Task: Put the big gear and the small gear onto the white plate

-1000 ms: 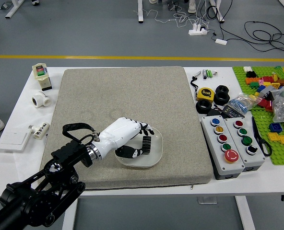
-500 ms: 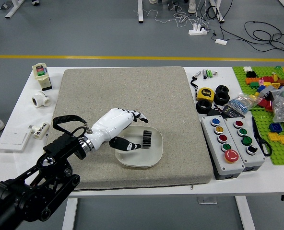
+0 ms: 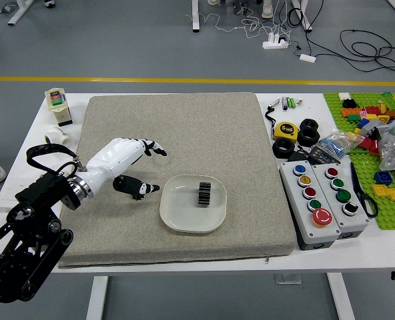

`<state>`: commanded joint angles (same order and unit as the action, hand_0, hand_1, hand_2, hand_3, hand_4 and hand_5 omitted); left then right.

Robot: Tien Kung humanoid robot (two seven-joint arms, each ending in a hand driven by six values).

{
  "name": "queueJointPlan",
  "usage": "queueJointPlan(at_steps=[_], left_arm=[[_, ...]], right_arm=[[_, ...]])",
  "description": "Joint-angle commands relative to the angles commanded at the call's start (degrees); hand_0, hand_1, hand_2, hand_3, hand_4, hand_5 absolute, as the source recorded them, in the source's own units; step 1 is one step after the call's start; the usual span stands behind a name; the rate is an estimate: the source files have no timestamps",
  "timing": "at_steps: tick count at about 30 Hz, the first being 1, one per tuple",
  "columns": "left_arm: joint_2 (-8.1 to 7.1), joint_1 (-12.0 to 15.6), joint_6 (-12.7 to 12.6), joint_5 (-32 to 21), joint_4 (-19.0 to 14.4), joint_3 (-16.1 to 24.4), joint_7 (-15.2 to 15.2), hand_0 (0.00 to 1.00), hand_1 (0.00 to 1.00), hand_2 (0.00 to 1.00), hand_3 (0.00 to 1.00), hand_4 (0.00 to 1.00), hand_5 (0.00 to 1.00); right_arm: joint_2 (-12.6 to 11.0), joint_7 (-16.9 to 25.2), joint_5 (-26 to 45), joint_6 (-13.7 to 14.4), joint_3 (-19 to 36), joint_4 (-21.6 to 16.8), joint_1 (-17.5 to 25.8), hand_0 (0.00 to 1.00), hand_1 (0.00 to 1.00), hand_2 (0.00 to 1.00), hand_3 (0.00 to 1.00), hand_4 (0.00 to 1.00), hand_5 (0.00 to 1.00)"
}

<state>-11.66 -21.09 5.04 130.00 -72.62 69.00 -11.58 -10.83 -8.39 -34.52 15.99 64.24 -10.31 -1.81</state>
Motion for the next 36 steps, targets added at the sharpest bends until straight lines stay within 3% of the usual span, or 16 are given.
queueJointPlan(at_steps=[5,8,17,18,23,24,29,30,35,36], left_arm=[[-1.18,1.15,3.35,0.00,0.09,0.79,-0.30,0.495,0.653,0.702,0.621,0.794,0.124],[-1.24,1.36,3.65,0.00,0.75,0.52,-0.30,0.489,0.651,0.693,0.619,0.796,0.131],[-0.40,0.46,0.03,0.00,6.40,-1.08,0.08,0.478,0.637,0.657,0.608,0.786,0.138],[-0.34,0.41,-0.09,0.00,6.69,-1.12,0.11,0.444,0.564,0.603,0.599,0.735,0.121],[-0.03,0.27,-0.73,0.00,8.33,-1.32,0.14,0.444,0.564,0.603,0.599,0.735,0.121],[0.00,0.30,-1.08,0.00,8.51,-1.35,0.17,0.399,0.525,0.566,0.585,0.651,0.083],[-0.03,0.33,-1.35,0.00,8.81,-1.49,0.18,0.399,0.525,0.566,0.585,0.651,0.083],[-0.06,0.34,-1.30,0.00,8.85,-1.55,0.19,0.344,0.445,0.496,0.558,0.530,0.022],[-0.15,0.53,-1.47,0.00,8.69,-1.66,-0.08,0.344,0.445,0.496,0.558,0.530,0.022],[-0.17,0.55,-1.55,0.00,8.66,-1.69,-0.17,0.283,0.351,0.425,0.531,0.451,0.002]], right_arm=[[0.06,-0.14,-0.16,0.05,0.17,0.00,-0.01,0.614,0.610,0.703,0.587,0.798,0.745],[0.10,-0.23,-0.26,0.06,0.19,0.00,-0.04,0.613,0.610,0.704,0.588,0.798,0.745],[0.17,-0.46,-0.55,0.08,0.03,0.00,-0.02,0.614,0.611,0.704,0.588,0.797,0.745],[0.17,-0.46,-0.56,0.07,0.03,0.00,-0.01,0.614,0.611,0.703,0.588,0.796,0.744],[0.14,-0.41,-0.54,0.04,-0.03,0.00,0.10,0.614,0.611,0.703,0.588,0.796,0.744],[0.13,-0.40,-0.58,0.03,-0.01,0.00,0.14,0.614,0.610,0.703,0.587,0.795,0.744],[0.07,-0.40,-0.77,-0.04,0.02,0.00,0.24,0.614,0.610,0.703,0.587,0.795,0.744],[0.09,-0.44,-0.84,-0.03,0.03,0.00,0.25,0.615,0.610,0.703,0.587,0.794,0.745],[0.14,-0.55,-1.08,-0.01,0.13,0.00,0.32,0.615,0.610,0.703,0.587,0.794,0.745],[0.15,-0.56,-1.13,-0.01,0.14,0.00,0.32,0.614,0.610,0.703,0.587,0.793,0.746]])
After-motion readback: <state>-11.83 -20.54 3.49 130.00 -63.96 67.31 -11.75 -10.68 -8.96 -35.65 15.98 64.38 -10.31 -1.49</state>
